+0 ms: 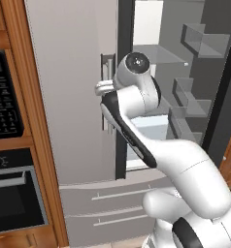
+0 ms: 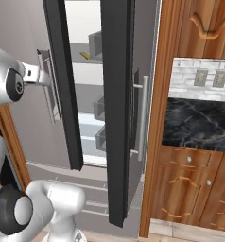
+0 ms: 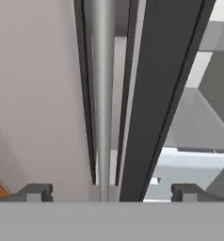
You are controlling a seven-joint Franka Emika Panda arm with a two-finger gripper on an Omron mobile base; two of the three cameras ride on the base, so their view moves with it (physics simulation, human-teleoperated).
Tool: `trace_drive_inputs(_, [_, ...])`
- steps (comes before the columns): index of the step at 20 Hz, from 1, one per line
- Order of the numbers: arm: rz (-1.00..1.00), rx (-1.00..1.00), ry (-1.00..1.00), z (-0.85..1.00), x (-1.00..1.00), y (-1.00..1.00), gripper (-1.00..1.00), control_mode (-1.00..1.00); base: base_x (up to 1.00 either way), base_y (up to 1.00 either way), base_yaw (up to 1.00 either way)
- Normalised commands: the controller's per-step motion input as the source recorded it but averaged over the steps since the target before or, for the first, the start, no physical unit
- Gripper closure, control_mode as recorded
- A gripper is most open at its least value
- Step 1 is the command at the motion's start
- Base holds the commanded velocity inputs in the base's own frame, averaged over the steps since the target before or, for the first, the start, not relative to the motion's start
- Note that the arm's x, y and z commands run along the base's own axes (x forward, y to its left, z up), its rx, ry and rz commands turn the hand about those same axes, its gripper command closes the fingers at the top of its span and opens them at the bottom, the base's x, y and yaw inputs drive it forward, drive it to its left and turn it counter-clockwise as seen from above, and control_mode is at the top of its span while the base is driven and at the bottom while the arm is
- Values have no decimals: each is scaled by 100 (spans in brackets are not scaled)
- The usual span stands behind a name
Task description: Retrieve the butter from the fridge and place it on a plate on the dining table. Then retrieve the butter knife by the fridge and place it near the plate.
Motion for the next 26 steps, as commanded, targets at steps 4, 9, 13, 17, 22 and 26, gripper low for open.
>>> trace_drive_inputs(4, [-4,-8,0,-12,52,2,-100,-100,0,0,0])
trace_drive_inputs(9, [-10,-2,0,-1,47,10,-100,-100,0,0,0])
trace_drive_inputs(13, [-6,0,0,0,37,9,-100,-100,0,0,0])
trace_drive_inputs(17, [-5,0,0,-5,33,22,-100,-100,0,0,0])
trace_drive_inputs(22, [-1,0,-1,-1,19,4,-100,-100,0,0,0])
trace_drive_inputs(26, [0,0,-4,-20,0,-8,-100,-100,0,0,0])
